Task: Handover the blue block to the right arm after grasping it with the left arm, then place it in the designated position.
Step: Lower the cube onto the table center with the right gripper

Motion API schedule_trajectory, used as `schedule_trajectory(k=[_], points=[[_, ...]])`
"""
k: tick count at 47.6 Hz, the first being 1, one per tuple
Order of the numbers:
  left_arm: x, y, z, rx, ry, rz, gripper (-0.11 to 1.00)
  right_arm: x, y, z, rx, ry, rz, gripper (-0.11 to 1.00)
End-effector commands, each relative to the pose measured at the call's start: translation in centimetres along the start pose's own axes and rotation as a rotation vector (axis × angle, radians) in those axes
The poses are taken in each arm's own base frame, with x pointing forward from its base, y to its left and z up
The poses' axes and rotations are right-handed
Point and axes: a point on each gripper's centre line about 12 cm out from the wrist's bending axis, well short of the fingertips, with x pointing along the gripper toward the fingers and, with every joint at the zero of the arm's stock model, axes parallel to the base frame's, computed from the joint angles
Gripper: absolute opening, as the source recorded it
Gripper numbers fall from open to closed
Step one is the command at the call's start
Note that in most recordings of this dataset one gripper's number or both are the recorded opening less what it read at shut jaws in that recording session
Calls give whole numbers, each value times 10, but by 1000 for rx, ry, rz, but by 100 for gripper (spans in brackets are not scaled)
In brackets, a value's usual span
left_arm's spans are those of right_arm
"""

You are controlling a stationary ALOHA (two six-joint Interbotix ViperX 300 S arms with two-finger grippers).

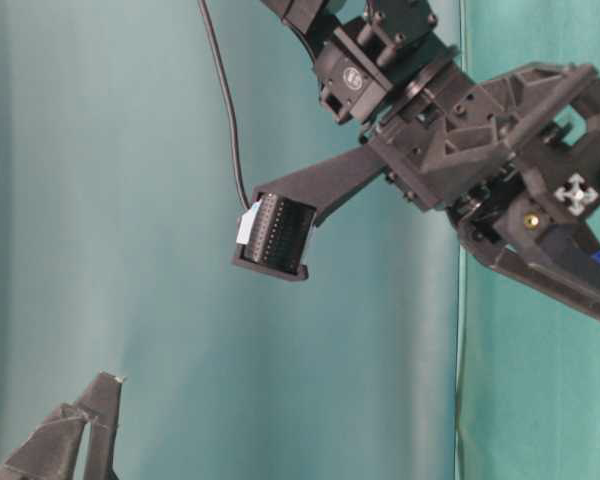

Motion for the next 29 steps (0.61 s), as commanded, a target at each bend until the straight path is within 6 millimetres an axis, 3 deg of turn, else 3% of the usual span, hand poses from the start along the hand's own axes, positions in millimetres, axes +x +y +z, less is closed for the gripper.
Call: schedule_trajectory(k=[1, 29], points=[[-2, 0, 11, 2, -32, -1, 100, -4, 2, 15, 2, -43, 9, 54], [4, 0, 11, 0, -21, -1, 100, -5, 0, 14, -2, -38, 4, 54]])
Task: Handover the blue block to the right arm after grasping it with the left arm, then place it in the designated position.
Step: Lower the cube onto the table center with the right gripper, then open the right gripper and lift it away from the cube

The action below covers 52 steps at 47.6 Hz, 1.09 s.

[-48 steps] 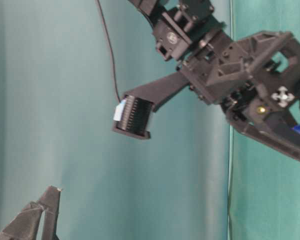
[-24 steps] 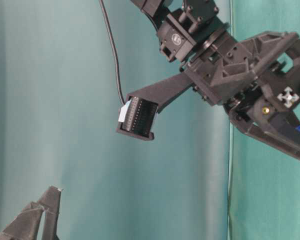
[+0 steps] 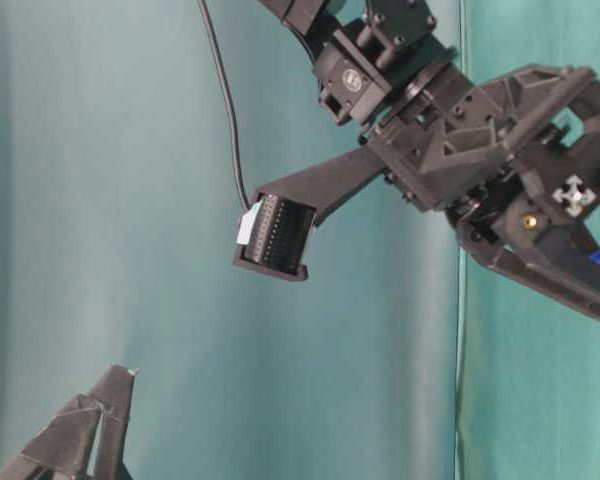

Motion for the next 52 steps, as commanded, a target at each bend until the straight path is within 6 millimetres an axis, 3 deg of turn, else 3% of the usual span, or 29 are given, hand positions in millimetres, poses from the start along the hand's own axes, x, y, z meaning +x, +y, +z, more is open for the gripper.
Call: schedule_trajectory(k=[1, 4, 10, 13, 23, 31, 52], points=[[-2, 0, 13, 0, -35, -1, 100, -4, 3, 14, -2, -38, 9, 54], [-2, 0, 13, 0, -32, -1, 100, -4, 3, 14, 4, -39, 8, 55], [-2, 0, 12, 0, -28, -1, 100, -4, 3, 15, 3, -39, 8, 85], [-2, 0, 13, 0, -29, -1, 100, -4, 2, 15, 3, -37, 5, 93], [-2, 0, 13, 0, -29, -1, 100, -7, 2, 18, 4, -35, -4, 88], [-3, 0, 12, 0, -29, -1, 100, -24, 4, 31, -5, -49, -27, 88], [-4, 0, 12, 2, -31, -1, 100, -109, 13, 79, -69, -155, -94, 88]])
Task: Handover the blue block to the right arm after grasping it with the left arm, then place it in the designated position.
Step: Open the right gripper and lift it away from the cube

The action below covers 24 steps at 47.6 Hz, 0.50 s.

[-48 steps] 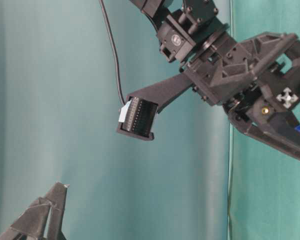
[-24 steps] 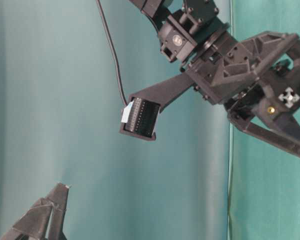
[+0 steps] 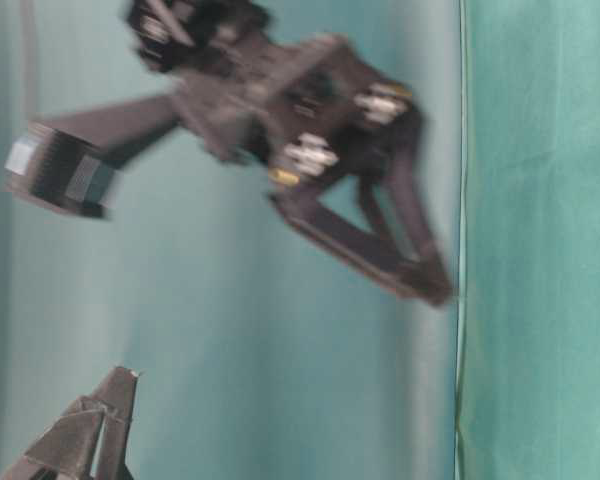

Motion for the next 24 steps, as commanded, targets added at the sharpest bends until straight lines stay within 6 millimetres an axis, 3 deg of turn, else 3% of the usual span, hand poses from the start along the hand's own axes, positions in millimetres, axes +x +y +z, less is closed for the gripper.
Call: schedule_trajectory(k=[1, 24], points=[[-4, 0, 13, 3, -40, -1, 100, -25, 0, 21, -6, -64, -4, 88], [-4, 0, 13, 2, -40, -1, 100, -96, -1, 55, -52, -207, -27, 88]])
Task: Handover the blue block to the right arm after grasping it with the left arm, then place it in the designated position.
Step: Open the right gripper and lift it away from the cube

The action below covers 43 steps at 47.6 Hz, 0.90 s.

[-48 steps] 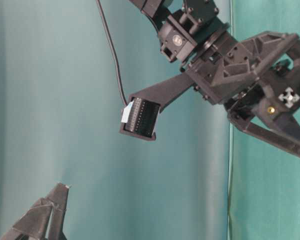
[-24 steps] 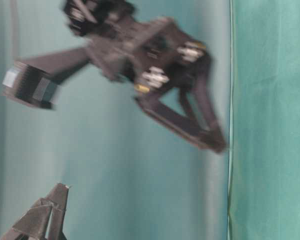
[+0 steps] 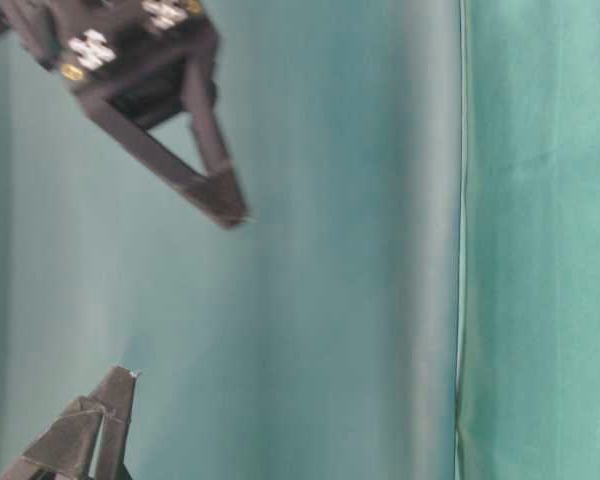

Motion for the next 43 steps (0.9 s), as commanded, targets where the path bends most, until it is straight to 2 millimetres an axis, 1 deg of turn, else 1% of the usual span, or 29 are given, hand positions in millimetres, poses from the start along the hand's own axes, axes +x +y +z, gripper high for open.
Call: schedule_trajectory(k=[1, 10, 21, 43], points=[[-4, 0, 13, 3, -41, -1, 100, -16, 0, 16, -6, -62, 8, 88], [-4, 0, 13, 3, -40, -1, 100, -31, 1, 24, -13, -111, 24, 88], [-4, 0, 13, 5, -40, -1, 100, -43, 1, 25, -11, -148, 41, 88], [-4, 0, 13, 2, -40, -1, 100, -46, 0, 25, -13, -155, 42, 88]])
